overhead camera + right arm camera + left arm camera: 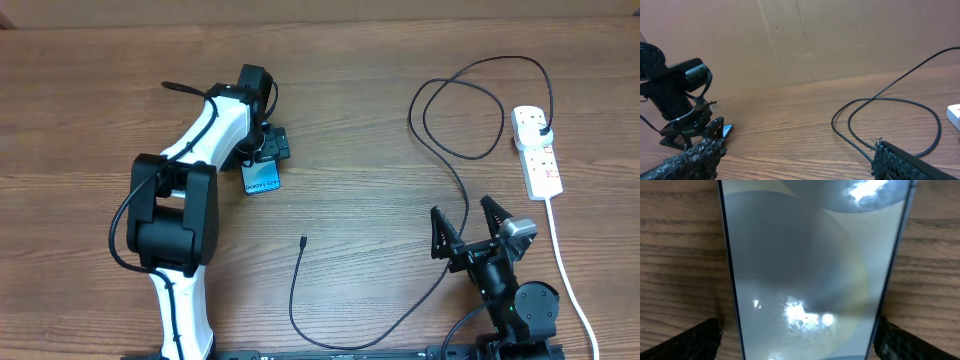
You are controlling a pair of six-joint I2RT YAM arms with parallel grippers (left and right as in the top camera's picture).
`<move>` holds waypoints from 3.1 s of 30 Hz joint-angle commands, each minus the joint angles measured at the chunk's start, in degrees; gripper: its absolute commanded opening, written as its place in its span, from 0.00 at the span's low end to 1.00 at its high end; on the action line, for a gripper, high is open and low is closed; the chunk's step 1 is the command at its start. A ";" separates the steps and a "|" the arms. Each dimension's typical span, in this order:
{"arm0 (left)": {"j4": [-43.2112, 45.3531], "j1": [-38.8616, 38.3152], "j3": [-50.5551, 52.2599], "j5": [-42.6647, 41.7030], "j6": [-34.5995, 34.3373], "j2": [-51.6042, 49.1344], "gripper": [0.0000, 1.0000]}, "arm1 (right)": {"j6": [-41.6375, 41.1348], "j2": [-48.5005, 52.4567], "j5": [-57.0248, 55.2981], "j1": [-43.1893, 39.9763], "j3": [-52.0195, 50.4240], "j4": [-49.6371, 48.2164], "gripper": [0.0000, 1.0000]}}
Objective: Plug charger to phone and switch on socket
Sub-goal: 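Move the left gripper over the phone and lower onto it, then grasp the phone's top edge with the left gripper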
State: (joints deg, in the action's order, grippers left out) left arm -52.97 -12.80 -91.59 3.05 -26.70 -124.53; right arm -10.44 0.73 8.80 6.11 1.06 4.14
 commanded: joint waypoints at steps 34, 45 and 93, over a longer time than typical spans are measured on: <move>-13.27 -3.45 1.60 -5.07 0.13 -0.96 0.87 | 0.48 -0.50 0.09 0.26 -0.61 -0.15 1.00; -10.34 -3.45 1.60 -5.01 0.00 -0.96 1.00 | 0.46 -0.50 0.07 0.26 -0.61 -0.15 1.00; -8.07 -3.48 2.47 -5.05 -0.57 -0.96 1.00 | 0.48 -0.50 0.09 0.26 -0.61 -0.15 1.00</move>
State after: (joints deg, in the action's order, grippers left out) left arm -62.15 -15.79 -90.30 -2.76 -26.87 -124.51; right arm -10.44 0.73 8.78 6.09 1.06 4.16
